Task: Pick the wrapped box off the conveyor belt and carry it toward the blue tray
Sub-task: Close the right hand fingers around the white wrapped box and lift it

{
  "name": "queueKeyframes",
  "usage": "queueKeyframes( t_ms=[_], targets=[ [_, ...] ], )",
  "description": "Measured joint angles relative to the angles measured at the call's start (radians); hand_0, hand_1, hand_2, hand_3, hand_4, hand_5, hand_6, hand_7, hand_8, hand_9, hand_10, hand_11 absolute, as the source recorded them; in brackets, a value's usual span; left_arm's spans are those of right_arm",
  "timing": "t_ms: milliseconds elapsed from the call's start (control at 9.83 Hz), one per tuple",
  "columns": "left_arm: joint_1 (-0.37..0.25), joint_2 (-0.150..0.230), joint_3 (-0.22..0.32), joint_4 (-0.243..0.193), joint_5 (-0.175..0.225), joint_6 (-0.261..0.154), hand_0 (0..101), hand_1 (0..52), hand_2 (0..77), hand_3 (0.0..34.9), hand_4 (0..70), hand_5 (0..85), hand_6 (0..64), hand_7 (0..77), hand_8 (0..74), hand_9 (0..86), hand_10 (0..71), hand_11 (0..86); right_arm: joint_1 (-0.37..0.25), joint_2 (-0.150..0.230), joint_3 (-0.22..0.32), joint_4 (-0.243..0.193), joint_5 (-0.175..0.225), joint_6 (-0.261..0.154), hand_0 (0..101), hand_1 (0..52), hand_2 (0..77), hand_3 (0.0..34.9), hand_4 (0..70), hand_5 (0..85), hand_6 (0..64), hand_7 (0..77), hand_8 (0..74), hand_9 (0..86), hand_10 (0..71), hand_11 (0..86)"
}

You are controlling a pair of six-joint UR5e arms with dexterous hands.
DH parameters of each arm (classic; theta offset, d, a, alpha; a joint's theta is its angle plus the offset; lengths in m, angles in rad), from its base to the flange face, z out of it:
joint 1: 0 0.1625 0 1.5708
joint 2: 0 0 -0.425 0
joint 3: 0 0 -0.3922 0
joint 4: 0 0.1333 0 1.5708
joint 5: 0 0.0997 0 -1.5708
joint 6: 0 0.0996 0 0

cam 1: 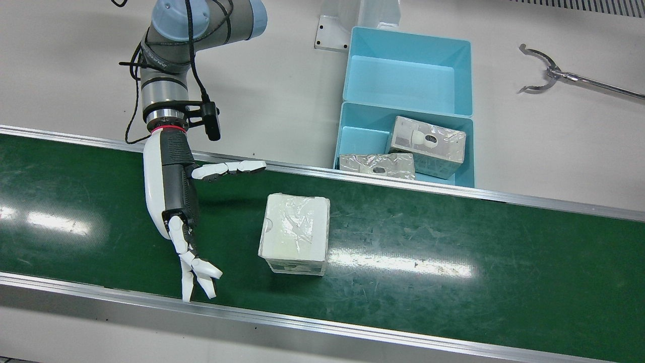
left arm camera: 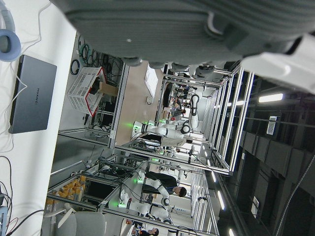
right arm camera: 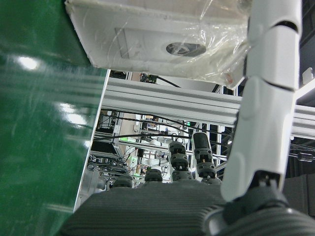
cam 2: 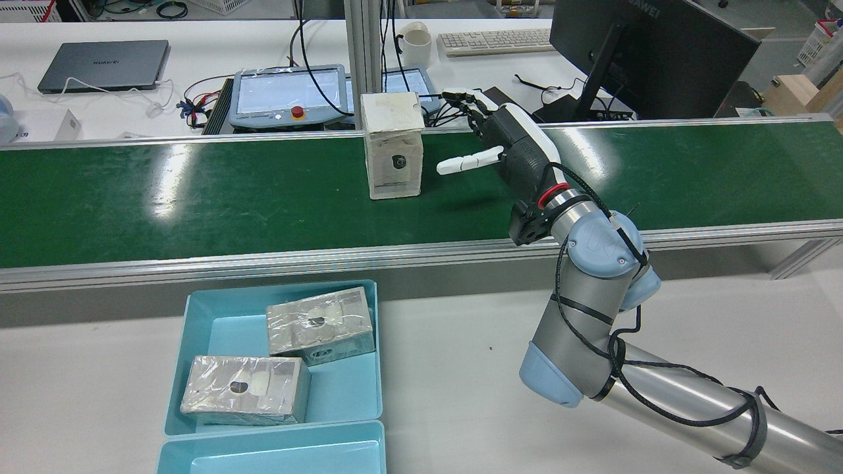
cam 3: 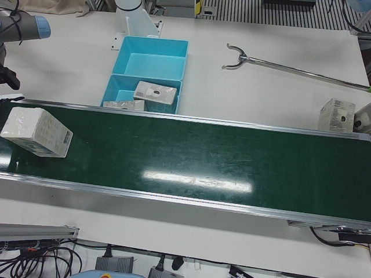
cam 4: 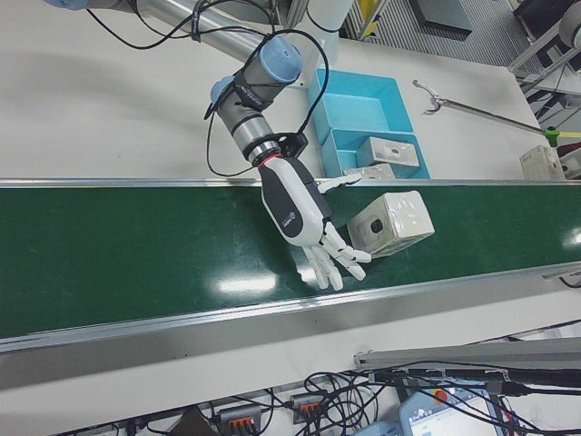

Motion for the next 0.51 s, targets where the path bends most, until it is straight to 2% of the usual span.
queueKeyframes(
  t_ms=[508],
  targets=[
    [0.000,0.000,0.000,0.000,0.000,0.000,0,0.0,0.5,0.0,0.0,1.1,0.0,0.5,0.5,0.0,0.0,0.5,-0.001,0.003,-0.011,0.021,0.003,-0.003,46,12.0,9.3,6.6,3.8,26.2,3.8,3.3,1.1,1.1,0.0,1.1]
  ],
)
